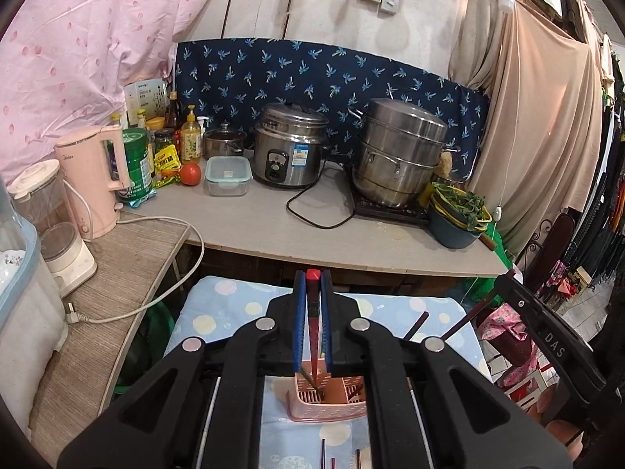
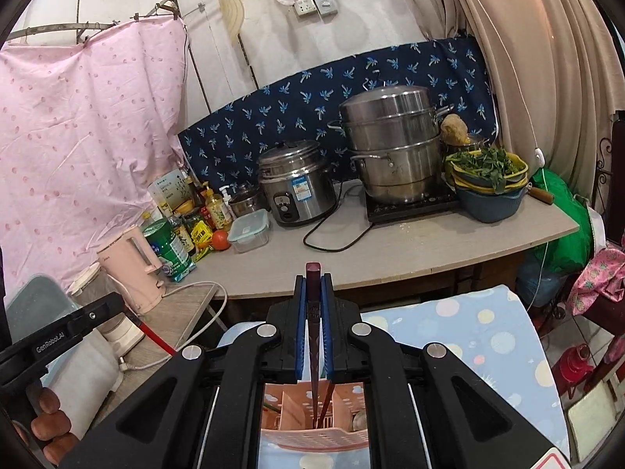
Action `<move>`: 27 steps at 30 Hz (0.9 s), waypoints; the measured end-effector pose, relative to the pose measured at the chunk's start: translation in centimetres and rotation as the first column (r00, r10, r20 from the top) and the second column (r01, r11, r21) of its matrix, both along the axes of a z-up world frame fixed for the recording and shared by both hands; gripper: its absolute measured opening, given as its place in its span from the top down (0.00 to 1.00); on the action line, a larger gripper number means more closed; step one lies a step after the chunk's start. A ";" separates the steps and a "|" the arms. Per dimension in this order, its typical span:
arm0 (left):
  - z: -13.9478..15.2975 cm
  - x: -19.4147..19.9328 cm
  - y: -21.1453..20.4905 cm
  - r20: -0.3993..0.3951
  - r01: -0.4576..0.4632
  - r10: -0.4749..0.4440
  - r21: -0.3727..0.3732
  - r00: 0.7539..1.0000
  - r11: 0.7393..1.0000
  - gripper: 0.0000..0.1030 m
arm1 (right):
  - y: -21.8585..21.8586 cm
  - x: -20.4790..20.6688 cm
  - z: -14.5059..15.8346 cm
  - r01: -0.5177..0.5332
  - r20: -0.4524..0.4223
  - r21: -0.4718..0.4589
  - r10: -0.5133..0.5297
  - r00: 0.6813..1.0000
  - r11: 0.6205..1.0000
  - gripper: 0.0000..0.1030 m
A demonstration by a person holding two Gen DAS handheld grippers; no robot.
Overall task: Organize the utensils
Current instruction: 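Lift both held chopsticks up and lower them into the pink caddy, then open both tools to release the chopsticks into the caddy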
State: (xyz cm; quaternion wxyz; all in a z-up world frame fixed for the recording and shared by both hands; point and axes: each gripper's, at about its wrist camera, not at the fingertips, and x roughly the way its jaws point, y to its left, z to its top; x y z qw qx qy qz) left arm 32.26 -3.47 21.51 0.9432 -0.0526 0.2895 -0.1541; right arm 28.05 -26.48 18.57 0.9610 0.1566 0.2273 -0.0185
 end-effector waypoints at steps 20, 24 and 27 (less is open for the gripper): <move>-2.4 0.3 0.5 -0.032 -0.034 0.034 0.008 0.999 0.999 0.52 | 0.9 -1.0 -1.7 -0.017 -0.021 -0.037 0.017 1.000 0.999 0.77; -2.5 -0.2 0.6 -0.034 -0.040 0.041 0.021 0.999 0.999 0.52 | 1.3 -1.9 -1.6 -0.030 -0.024 -0.041 0.029 0.999 0.999 0.77; -2.5 -0.9 0.7 -0.034 -0.041 0.042 0.030 0.999 0.999 0.52 | 1.6 -2.9 -1.6 -0.037 -0.025 -0.049 0.036 0.999 0.998 0.77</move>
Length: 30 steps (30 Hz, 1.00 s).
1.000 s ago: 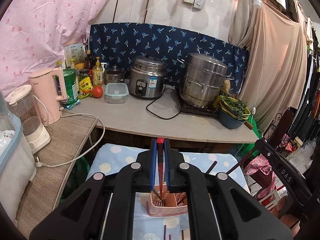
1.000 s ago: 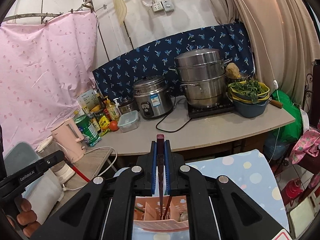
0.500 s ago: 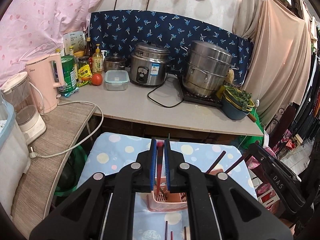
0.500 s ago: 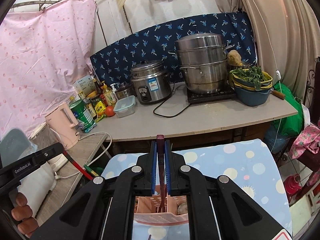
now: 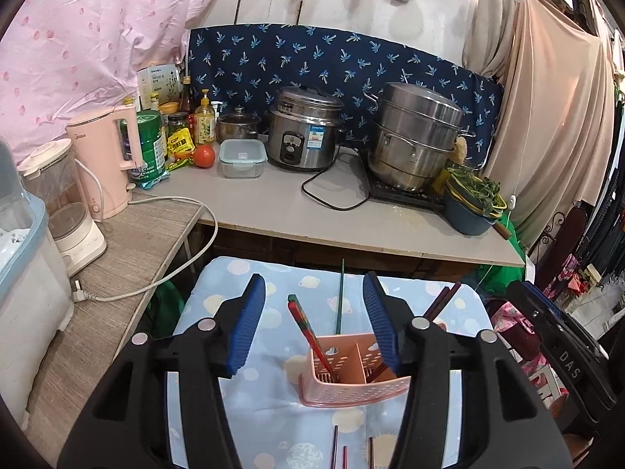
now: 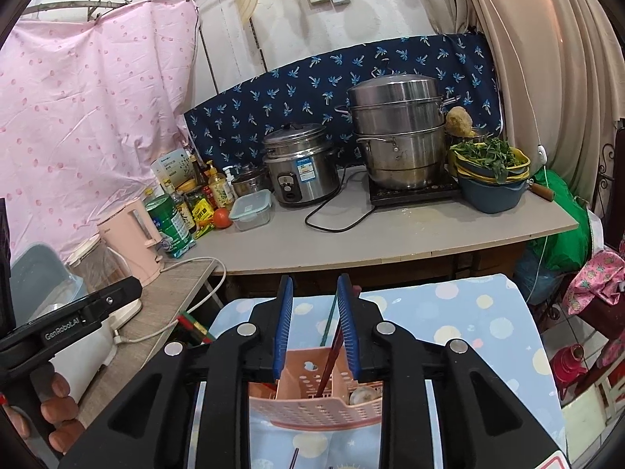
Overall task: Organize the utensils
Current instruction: 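Open both tools to release the chopsticks into the caddy, then move both open tools back down over the remaining chopsticks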
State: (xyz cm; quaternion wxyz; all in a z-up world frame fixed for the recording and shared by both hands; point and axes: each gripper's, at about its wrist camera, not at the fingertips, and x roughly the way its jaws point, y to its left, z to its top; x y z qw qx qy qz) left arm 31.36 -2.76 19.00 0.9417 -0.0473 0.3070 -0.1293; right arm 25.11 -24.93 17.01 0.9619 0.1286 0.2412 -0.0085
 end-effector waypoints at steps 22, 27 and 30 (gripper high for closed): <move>-5.7 -10.1 0.0 -0.032 0.006 -0.001 0.148 0.999 0.989 0.52 | 2.2 -13.0 -7.0 -0.019 -0.164 0.018 0.022 0.986 1.000 0.70; -9.0 -13.4 0.2 -0.063 0.017 -0.004 0.205 0.998 0.979 0.52 | 3.5 -16.6 -11.4 -0.029 -0.252 0.000 0.028 0.967 1.000 0.70; -11.2 -14.9 0.8 -0.103 0.029 -0.007 0.210 0.995 0.977 0.52 | 4.3 -18.1 -14.4 -0.050 -0.321 0.008 0.050 0.946 0.999 0.70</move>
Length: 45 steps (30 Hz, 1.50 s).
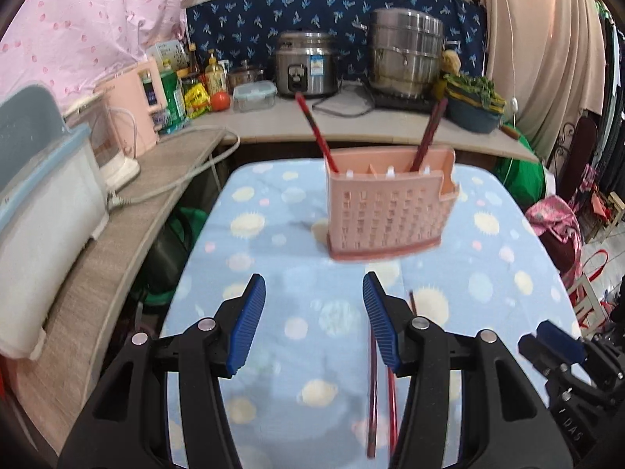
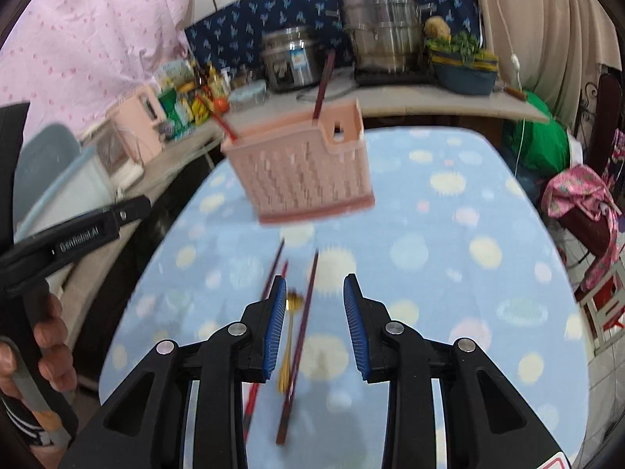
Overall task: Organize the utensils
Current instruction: 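Move both open tools back down over the remaining chopsticks, then grasp a dark-red chopstick with the left tool while the right tool grasps a dark-brown chopstick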
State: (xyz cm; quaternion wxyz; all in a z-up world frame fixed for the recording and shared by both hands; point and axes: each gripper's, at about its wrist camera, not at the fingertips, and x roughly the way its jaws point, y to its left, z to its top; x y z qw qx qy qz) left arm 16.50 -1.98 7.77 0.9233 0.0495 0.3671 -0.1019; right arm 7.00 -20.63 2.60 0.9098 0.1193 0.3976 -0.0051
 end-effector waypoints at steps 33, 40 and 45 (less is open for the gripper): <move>-12.7 -8.0 2.1 -0.235 0.025 -0.019 0.025 0.972 0.999 0.52 | 5.8 -4.8 -10.1 -0.089 -0.142 -0.108 0.073 0.987 0.990 0.92; -13.8 -8.5 1.4 -0.259 0.053 -0.045 0.025 0.965 0.998 0.52 | 3.8 -5.6 -10.0 -0.035 -0.137 -0.082 0.024 0.990 0.996 0.93; -14.4 -8.5 0.9 -0.284 0.070 -0.065 0.007 0.957 0.998 0.52 | 2.1 -6.0 -9.8 0.009 -0.143 -0.031 -0.013 0.990 0.999 0.93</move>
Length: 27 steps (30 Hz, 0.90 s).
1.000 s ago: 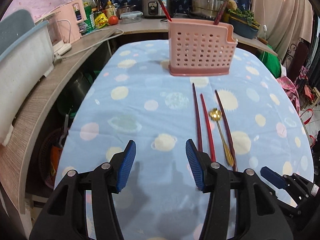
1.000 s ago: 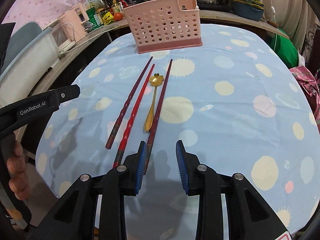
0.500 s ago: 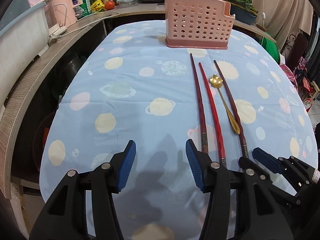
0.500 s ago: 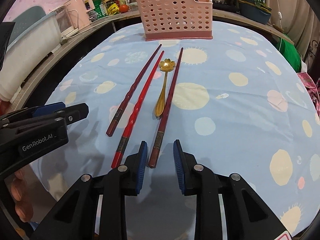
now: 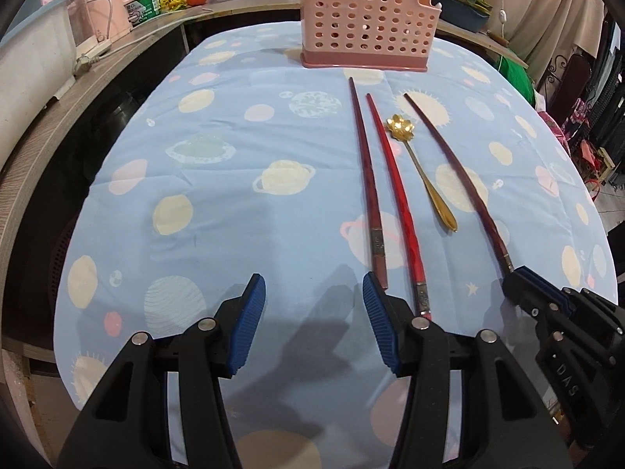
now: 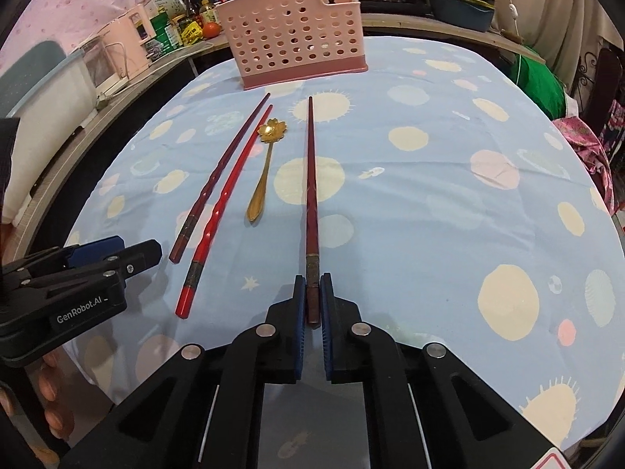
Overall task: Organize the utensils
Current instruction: 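Grasp a dark-red chopstick with the left tool while the right tool grasps a dark-brown chopstick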
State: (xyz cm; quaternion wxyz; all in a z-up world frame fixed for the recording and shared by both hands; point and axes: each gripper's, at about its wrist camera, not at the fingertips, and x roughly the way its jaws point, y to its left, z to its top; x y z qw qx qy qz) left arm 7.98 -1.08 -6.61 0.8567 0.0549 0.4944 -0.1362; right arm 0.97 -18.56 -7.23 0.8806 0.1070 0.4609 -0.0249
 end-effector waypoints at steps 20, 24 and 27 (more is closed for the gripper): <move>-0.5 1.0 -1.8 -0.034 0.055 -0.056 -0.041 0.998 0.998 0.93 | -1.0 -0.3 0.7 0.010 0.009 0.031 -0.010 1.000 0.999 0.93; 0.0 0.7 -1.7 -0.032 0.057 -0.059 -0.044 0.998 0.997 0.93 | -1.3 -0.5 1.7 0.014 0.024 0.035 -0.015 1.000 0.999 0.93; 0.9 0.6 -1.6 -0.027 0.060 -0.061 -0.055 0.998 0.997 0.93 | -1.6 -0.6 2.8 0.017 0.041 0.040 -0.019 0.999 0.999 0.93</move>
